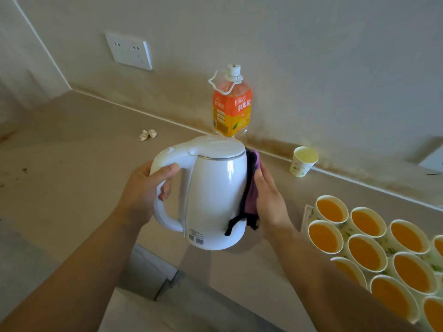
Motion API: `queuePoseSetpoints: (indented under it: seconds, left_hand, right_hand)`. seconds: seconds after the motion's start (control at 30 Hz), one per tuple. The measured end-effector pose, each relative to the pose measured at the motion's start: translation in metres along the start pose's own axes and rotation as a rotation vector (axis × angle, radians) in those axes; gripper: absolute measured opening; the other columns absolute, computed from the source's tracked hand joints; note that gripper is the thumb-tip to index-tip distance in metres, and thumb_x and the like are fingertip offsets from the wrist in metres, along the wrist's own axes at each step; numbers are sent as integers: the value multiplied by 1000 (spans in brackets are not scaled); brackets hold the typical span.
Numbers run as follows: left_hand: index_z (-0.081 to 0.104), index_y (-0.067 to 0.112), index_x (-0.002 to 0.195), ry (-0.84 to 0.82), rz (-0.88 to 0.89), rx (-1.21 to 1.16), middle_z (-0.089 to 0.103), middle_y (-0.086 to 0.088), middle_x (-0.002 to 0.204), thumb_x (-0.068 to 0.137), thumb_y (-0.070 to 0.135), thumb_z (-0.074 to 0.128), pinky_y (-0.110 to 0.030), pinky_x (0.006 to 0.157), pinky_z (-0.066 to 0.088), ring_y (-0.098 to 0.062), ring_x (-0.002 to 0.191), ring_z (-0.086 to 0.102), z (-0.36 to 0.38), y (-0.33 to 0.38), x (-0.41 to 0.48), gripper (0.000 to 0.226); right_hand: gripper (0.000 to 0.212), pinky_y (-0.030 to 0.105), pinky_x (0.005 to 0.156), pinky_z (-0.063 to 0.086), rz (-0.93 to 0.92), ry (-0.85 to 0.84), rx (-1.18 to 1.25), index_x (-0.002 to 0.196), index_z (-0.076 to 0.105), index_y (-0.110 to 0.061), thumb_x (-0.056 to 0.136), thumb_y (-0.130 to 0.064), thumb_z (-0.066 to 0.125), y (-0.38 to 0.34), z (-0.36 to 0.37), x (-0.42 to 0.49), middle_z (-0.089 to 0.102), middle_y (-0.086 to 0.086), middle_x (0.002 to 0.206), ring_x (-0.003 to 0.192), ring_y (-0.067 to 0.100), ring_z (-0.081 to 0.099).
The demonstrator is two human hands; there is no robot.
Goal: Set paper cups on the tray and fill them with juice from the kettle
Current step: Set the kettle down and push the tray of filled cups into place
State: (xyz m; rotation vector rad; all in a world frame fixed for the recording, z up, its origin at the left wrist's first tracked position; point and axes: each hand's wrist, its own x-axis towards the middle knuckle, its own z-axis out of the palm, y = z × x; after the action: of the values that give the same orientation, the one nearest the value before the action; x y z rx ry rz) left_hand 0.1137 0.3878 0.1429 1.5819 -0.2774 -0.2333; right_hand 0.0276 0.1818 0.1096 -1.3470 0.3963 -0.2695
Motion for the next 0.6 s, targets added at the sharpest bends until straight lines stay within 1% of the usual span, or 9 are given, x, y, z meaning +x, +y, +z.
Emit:
queuePoseSetpoints:
  seconds: [0.07,0.1,0.2,0.27,0.33,0.37,0.43,0.5,0.6]
  left_hand:
    - [57,23,49,-26,17,-58,38,0,41,62,41,67,-25,46,28,-14,38,32,7,6,-3,24]
    - [57,22,50,-41,18,-93,37,0,40,61,40,68,-24,45,27,-14,36,31,9,10,-4,23]
    - [59,19,52,-104,29,-183,35,0,37,56,35,70,-22,42,22,-11,31,28,14,23,-4,20]
    - [58,16,51,-184,41,-231,35,1,36,48,36,80,-21,42,19,-10,28,27,16,33,-2,30]
    - [59,16,51,-258,50,-280,36,2,35,38,48,88,-16,39,21,-8,27,28,20,41,0,45]
    - [60,16,51,-276,52,-295,36,3,35,36,52,88,-14,38,22,-8,26,28,22,45,0,48]
    - [59,16,50,-266,56,-298,36,3,34,37,49,88,-13,37,23,-7,26,28,26,49,2,45]
    - [58,18,48,-224,66,-278,36,3,35,48,39,79,-14,37,24,-8,27,28,29,52,4,30]
    - [57,21,50,-140,57,-261,37,3,39,56,41,67,-16,39,25,-9,30,29,33,50,4,24]
  right_hand:
    - [40,26,110,31,-48,-40,-44,140,38,-45,101,-47,30,-10,-2,-1,46,-28,136,129,-4,40]
    - [41,25,105,35,-42,-71,-59,137,43,-43,100,-51,28,-19,-4,1,51,-28,131,125,-3,43]
    - [46,22,70,46,78,-25,-94,96,65,-34,94,-63,29,-53,-17,15,70,-21,75,83,4,62]
    - [52,30,77,51,116,-27,-92,88,70,-29,93,-65,32,-73,-25,25,74,-5,81,87,17,68]
    - [56,38,98,47,143,-84,-24,97,74,-29,91,-67,33,-84,-29,34,72,8,107,106,26,66]
    - [56,37,98,46,164,-103,2,100,73,-28,92,-65,32,-89,-31,34,71,9,110,105,25,66]
    - [47,28,77,53,144,-80,-4,92,72,-22,98,-52,35,-88,-38,32,73,5,88,80,18,70]
    - [45,22,57,45,118,-88,-94,62,65,-19,97,-34,44,-77,-46,19,62,4,64,54,17,61]
    - [43,31,66,36,204,-24,-165,44,62,-20,82,-40,57,-54,-51,-1,58,6,64,62,24,54]
